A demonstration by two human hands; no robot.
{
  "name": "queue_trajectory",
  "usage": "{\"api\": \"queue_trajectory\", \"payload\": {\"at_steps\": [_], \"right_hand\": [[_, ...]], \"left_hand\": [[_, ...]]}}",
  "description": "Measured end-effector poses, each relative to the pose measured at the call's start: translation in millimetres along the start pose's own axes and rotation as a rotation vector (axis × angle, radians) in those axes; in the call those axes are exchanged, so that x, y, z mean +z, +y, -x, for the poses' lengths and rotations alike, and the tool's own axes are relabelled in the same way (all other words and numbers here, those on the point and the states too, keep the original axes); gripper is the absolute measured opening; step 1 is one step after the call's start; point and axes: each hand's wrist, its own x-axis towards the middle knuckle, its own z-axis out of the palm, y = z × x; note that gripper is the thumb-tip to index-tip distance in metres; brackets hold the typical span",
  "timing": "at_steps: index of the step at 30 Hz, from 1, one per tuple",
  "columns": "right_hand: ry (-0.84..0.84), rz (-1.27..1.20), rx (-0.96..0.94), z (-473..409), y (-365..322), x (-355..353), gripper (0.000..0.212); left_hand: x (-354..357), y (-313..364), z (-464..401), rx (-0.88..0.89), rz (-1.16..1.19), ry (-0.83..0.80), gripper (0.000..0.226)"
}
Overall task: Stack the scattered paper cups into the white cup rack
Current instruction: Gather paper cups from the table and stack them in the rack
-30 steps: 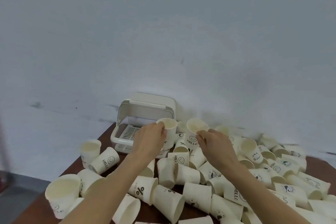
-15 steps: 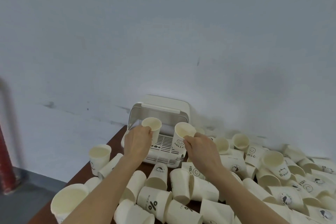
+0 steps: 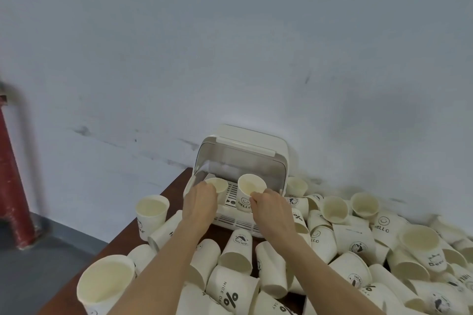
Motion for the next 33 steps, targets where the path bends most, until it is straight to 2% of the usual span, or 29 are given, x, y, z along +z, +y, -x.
{"api": "queue_trajectory", "payload": {"at_steps": [4,9,16,23,33], "right_hand": [[-0.037,0.002,0.032,-5.7,-0.8,15.6,0.018],[-0.074,-0.018,0.062,-9.0,-0.2,28.9,0.019],[-0.076,-0.006,0.071,-8.3,-1.4,41.0,0.018],[-0.036,0.013,0.079,-5.3,-4.3,46.6,0.018],[-0.067,0.006,0.054,-6.9,-5.3,44.3,0.016]], "left_hand": [[3.8,-4.5,-0.1,0.049,-0.077,-0.062,0.016],[5.3,0.8,0.0,0.160,-0.223,-0.086,0.022],[3.6,4.2,-8.0,0.223,-0.262,-0.160,0.021],[4.8,4.1,-8.4,0.233,-0.297,-0.187,0.016],[2.9,6.1,-5.5,0.213,-0.288,-0.200,0.019]]}}
